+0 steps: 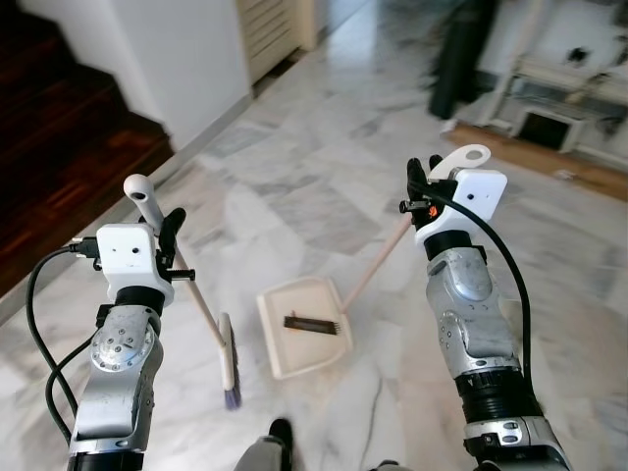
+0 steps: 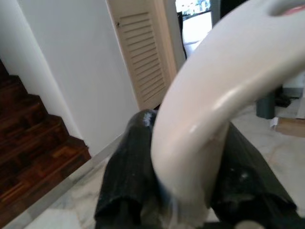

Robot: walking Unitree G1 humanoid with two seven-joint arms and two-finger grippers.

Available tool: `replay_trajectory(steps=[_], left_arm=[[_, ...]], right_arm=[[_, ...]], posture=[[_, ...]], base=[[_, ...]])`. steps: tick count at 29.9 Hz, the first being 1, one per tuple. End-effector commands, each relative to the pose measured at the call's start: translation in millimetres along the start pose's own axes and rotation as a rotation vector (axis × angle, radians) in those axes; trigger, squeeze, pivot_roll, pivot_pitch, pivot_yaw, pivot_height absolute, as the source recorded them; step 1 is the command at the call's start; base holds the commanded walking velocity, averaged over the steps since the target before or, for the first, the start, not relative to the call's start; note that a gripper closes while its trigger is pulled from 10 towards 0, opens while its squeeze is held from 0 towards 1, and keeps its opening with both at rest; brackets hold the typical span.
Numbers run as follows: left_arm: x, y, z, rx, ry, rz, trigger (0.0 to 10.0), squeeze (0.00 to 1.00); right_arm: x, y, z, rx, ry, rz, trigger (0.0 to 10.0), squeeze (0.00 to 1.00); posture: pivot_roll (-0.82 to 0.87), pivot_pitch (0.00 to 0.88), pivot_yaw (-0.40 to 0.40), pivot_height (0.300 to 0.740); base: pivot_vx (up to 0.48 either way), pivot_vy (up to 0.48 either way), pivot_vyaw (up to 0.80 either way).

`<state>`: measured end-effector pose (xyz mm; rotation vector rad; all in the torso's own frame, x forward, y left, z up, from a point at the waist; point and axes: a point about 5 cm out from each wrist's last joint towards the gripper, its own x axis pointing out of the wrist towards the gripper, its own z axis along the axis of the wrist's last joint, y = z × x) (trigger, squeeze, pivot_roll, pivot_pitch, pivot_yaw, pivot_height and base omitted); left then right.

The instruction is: Sweep floor

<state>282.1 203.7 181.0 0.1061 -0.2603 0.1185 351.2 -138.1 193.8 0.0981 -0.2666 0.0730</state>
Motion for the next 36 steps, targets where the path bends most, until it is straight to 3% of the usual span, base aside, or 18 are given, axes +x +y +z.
replay_trajectory(steps=[1,19,36], left_arm=[[-4.4,7.9,6,0.033,-0.017,0.027,10.0,0.00],[-12.8,7.4,3,0.027,0.011,0.037,10.0,0.00],[-15.1,4.6,2,0.017,0.017,0.036,10.0,0.00]], right_arm=[[1.9,4.6,13,0.001,-0.052,0.017,10.0,0.00],[0.1,3.2,14,0.003,-0.036,0.027,10.0,0.00],[-1.5,2.3,11,0.037,-0.015,0.036,10.0,0.00]], posture=[[-0.02,0.219,0.016,0.740],[-0.03,0.239,0.011,0.740],[-0.03,0.214,0.008,0.740]], base=[[0.000,0.000,0.80],[0.000,0.000,0.80],[0.000,0.442,0.00]])
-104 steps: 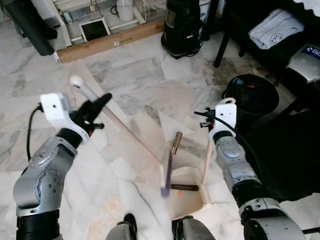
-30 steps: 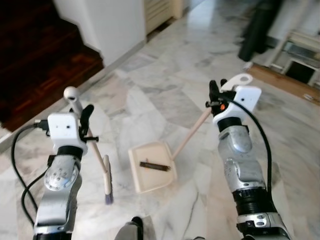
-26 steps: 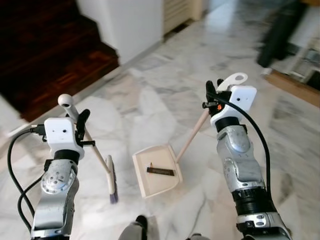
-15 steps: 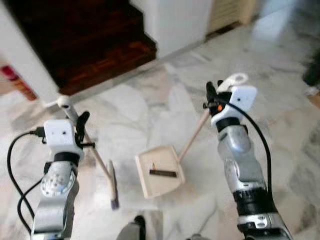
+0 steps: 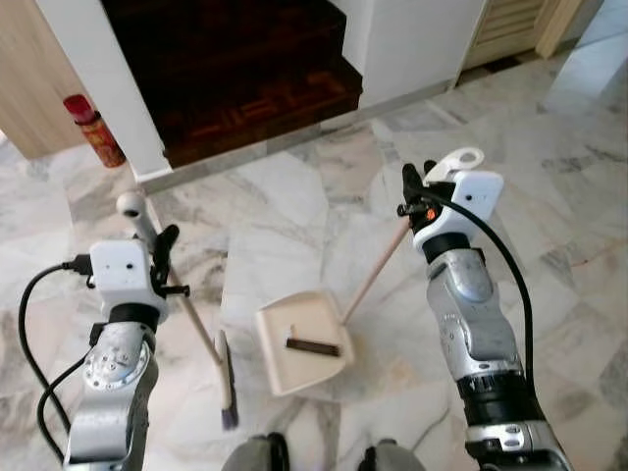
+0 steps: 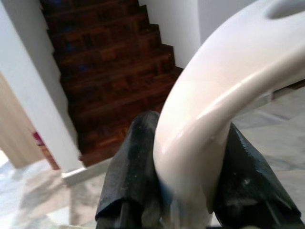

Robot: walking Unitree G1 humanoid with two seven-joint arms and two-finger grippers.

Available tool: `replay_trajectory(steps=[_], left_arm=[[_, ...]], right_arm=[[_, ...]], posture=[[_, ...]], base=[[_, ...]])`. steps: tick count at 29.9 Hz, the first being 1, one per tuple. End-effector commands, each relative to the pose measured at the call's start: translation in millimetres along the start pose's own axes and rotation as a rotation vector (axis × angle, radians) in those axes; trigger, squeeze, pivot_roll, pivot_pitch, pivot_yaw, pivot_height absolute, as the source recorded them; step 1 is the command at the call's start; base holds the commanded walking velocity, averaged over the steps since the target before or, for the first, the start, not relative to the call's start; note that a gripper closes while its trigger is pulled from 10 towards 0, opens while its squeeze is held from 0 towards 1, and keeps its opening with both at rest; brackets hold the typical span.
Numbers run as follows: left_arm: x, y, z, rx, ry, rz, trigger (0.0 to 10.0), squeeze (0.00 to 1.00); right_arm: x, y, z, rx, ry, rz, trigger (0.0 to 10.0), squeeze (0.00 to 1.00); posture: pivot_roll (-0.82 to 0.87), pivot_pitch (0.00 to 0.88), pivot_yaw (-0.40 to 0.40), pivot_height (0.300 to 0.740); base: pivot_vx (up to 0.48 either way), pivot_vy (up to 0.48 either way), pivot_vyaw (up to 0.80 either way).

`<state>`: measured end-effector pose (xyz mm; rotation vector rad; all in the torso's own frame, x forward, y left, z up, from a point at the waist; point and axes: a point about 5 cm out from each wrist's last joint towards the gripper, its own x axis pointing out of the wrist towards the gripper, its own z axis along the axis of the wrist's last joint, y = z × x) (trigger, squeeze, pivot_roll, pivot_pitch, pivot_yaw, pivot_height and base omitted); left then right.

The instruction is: Sweep floor

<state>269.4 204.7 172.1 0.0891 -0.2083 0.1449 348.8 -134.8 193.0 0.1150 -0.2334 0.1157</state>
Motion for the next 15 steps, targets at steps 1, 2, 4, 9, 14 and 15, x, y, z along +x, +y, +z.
replay_trajectory(steps=[1,2,4,9,14,15], left_arm=[[-1.1,2.6,7.4,0.026,-0.037,0.011,10.0,0.00],[-1.4,2.4,7.3,0.026,-0.037,0.011,10.0,0.00],[-1.6,2.3,7.3,0.024,-0.038,0.011,10.0,0.00],[-2.6,2.1,6.9,0.023,-0.034,0.010,10.0,0.00],[-3.4,2.1,7.1,0.022,-0.034,0.013,10.0,0.00],[-3.4,2.1,7.1,0.022,-0.034,0.013,10.0,0.00]], right_arm=[[0.4,-0.8,12.1,0.013,-0.049,-0.001,10.0,0.00],[0.4,-0.7,12.2,0.014,-0.050,0.000,10.0,0.00],[0.7,-0.6,12.7,0.012,-0.050,0.002,10.0,0.00],[0.7,-0.5,13.9,-0.004,-0.054,0.010,10.0,0.00],[0.4,0.7,16.6,-0.011,-0.067,0.023,10.0,0.00],[0.5,0.9,16.8,-0.008,-0.068,0.024,10.0,0.00]], posture=[[-0.03,0.212,0.008,0.740],[-0.03,0.210,0.008,0.740],[-0.03,0.208,0.007,0.740],[-0.03,0.201,0.006,0.740],[-0.03,0.198,0.003,0.740],[-0.03,0.198,0.003,0.740]], base=[[0.000,0.458,0.00],[0.000,0.465,0.00],[0.000,0.461,0.00],[0.000,0.461,0.00],[0.000,0.461,0.38],[0.000,0.465,0.00]])
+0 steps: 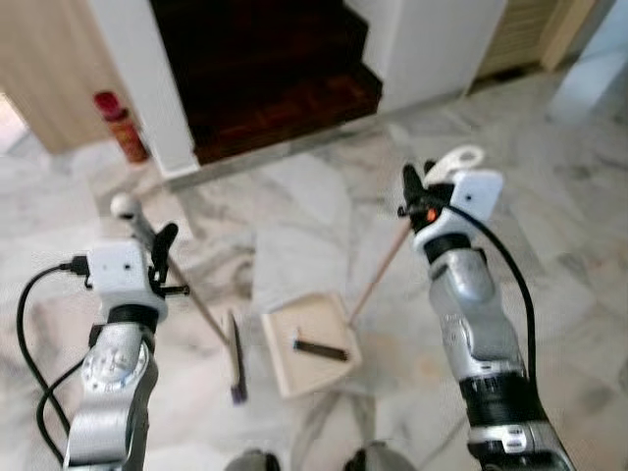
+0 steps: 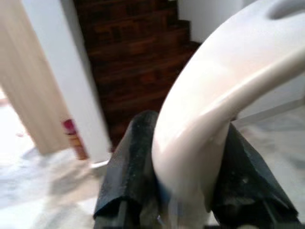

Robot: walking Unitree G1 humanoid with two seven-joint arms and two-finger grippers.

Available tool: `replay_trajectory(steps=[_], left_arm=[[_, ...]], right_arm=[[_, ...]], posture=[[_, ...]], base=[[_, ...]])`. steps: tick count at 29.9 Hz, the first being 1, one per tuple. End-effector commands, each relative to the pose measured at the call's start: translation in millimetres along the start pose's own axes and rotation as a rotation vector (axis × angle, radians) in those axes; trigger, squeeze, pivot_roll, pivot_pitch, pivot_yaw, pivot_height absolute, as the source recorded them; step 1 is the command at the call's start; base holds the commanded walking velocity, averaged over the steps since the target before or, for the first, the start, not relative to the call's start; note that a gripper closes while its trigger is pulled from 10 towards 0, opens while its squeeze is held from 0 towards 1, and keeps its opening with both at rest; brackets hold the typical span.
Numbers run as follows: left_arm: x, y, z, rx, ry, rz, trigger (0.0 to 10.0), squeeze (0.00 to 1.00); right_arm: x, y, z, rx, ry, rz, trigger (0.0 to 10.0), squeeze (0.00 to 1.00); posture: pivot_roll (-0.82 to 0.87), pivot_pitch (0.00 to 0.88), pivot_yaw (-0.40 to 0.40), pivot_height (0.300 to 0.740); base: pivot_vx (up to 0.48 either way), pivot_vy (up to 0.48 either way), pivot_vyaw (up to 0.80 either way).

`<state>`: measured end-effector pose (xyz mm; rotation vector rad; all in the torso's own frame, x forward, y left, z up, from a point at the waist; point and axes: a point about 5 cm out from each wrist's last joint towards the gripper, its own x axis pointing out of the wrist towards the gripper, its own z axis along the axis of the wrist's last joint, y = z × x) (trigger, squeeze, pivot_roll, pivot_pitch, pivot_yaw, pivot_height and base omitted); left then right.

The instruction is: Sweep floor

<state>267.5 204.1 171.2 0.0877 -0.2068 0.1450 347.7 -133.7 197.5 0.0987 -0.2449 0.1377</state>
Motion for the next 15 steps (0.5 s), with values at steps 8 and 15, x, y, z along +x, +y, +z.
replay_trajectory(steps=[8,15], left_arm=[[-2.3,1.7,6.6,0.017,-0.029,0.013,10.0,0.00],[-1.6,1.0,6.4,0.017,-0.028,0.015,10.0,0.00]], right_arm=[[0.9,-1.2,12.0,0.027,-0.047,-0.005,10.0,0.00],[1.7,-1.7,13.2,0.029,-0.050,0.001,10.0,0.00]], posture=[[-0.03,0.202,-0.001,0.740],[-0.03,0.216,-0.003,0.740]], base=[[0.000,0.478,0.00],[0.000,0.480,0.00]])
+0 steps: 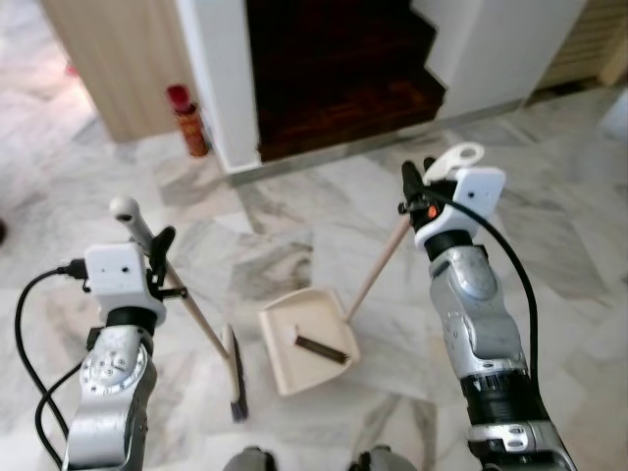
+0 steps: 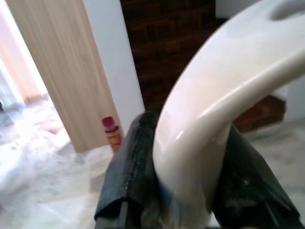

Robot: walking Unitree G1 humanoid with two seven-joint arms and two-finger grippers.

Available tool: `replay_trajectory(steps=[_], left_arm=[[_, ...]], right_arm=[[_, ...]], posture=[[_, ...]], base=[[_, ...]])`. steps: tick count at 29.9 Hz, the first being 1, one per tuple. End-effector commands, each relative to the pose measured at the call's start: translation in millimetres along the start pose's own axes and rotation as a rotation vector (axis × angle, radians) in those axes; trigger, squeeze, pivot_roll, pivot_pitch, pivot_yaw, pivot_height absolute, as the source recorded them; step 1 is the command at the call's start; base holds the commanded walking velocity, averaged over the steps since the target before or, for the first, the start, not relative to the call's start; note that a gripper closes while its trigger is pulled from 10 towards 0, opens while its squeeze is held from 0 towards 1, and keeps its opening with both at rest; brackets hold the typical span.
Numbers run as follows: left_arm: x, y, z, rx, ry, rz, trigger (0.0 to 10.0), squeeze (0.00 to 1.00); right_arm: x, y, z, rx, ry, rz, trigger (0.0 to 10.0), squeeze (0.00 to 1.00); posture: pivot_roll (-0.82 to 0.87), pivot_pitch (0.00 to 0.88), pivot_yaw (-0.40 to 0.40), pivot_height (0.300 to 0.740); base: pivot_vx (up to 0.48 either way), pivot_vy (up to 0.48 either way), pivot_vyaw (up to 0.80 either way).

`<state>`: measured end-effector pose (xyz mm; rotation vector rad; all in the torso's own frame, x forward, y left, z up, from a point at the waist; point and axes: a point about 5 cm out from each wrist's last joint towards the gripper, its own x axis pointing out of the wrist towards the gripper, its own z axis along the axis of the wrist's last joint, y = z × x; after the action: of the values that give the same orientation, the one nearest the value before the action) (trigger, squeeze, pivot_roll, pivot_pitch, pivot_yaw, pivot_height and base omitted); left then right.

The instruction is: Sweep floor

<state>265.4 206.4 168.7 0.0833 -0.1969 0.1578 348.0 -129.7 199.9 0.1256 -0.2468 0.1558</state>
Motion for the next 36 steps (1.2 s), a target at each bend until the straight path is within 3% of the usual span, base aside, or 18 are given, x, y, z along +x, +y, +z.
replay_trajectory(steps=[1,27,36], left_arm=[[0.8,-1.3,8.8,0.019,-0.039,0.002,10.0,0.00],[0.3,1.3,9.7,0.032,-0.031,0.003,10.0,0.00],[0.7,1.7,9.9,0.037,-0.029,0.003,10.0,0.00]], right_arm=[[0.6,-5.3,11.8,0.000,-0.048,-0.011,10.0,0.00],[1.0,-0.5,11.8,-0.011,-0.036,0.012,10.0,0.00],[0.6,1.0,10.7,0.004,-0.030,0.011,10.0,0.00]], posture=[[-0.03,0.219,-0.003,0.740],[-0.01,0.251,0.003,0.740],[-0.01,0.248,0.004,0.740]], base=[[0.000,0.480,0.00],[0.000,0.480,0.00],[0.000,0.480,0.32]])
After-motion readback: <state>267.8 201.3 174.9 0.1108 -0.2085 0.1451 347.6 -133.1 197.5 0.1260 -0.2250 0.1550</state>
